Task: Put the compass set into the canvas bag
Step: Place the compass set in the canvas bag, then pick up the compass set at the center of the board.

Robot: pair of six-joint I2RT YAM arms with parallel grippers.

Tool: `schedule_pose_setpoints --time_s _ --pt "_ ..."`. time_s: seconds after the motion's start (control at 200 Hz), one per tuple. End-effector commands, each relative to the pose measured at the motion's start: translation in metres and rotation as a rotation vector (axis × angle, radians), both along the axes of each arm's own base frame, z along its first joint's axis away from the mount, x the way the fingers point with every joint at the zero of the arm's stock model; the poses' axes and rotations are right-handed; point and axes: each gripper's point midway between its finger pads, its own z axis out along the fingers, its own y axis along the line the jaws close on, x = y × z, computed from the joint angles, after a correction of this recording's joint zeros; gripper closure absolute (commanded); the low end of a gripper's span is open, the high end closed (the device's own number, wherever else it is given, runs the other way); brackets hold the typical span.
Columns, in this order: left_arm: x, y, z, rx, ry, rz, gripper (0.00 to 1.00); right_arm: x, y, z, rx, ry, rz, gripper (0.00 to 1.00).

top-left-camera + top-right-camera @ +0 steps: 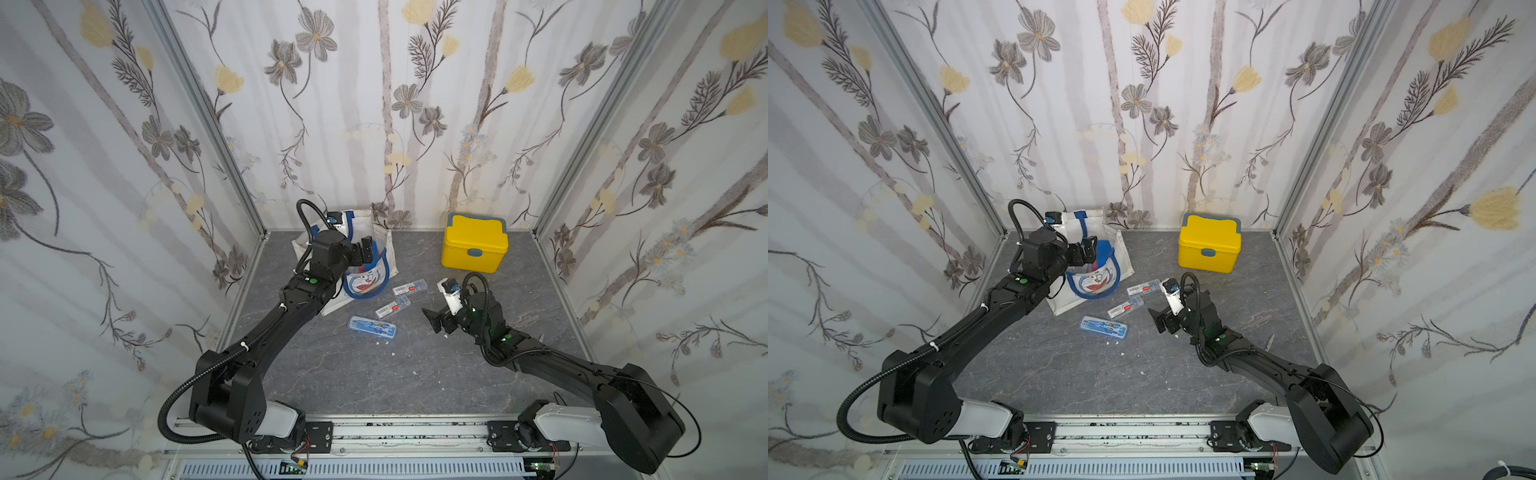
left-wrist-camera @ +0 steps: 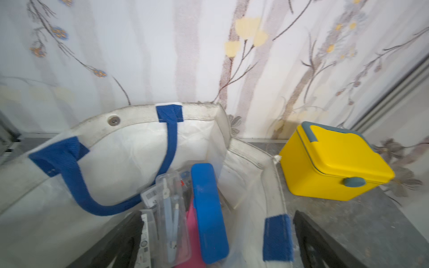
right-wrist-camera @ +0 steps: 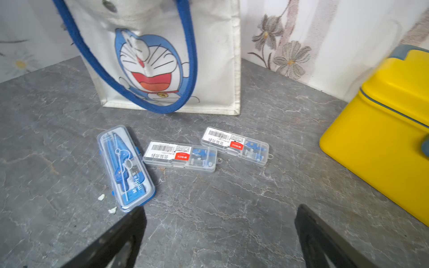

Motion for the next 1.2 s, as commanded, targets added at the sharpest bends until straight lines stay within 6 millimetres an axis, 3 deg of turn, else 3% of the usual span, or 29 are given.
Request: schedule_pose_setpoints --time_s 0.0,0.17,0.315,0.33,0.41,0.43,0.45,0.57,0.964,1.194 --pt "-0.022 -0.03 0.031 -0.182 -0.096 -0.19 0.0 -0.009 0.02 -0.003 -0.059 -0.018 0.1 0.0" --pt "-0.05 -0.043 0.028 -0.32 -0.094 -0.309 0.0 -0.016 0.054 -0.019 -0.118 -0.006 0.18 0.03" --pt "-0.059 -0.044 0.014 -0.386 -0.057 -0.322 0.0 -0.022 0.082 -0.034 -0.109 0.039 0.255 0.09" --pt "-0.063 -0.043 0.022 -0.394 -0.076 -0.327 0.0 -0.024 0.085 -0.036 -0.112 0.044 0.266 0.09" --pt "-0.069 -0.041 0.022 -0.41 -0.079 -0.331 0.0 -0.028 0.093 -0.053 -0.151 0.078 0.306 0.11" --pt "-0.07 -0.041 0.022 -0.412 -0.081 -0.331 0.0 -0.031 0.106 -0.041 -0.138 0.057 0.333 0.12" --pt "-0.071 -0.041 0.022 -0.415 -0.082 -0.331 0.0 -0.034 0.111 -0.054 -0.16 0.083 0.352 0.12" --pt "-0.076 -0.037 0.024 -0.418 -0.096 -0.32 0.0 -0.039 0.126 -0.074 -0.208 0.134 0.406 0.17" --pt "-0.079 -0.033 0.017 -0.428 -0.09 -0.306 0.0 -0.033 0.134 -0.117 -0.28 0.211 0.411 0.2" --pt "-0.078 -0.034 0.012 -0.431 -0.083 -0.302 0.0 -0.031 0.136 -0.128 -0.307 0.222 0.417 0.2"
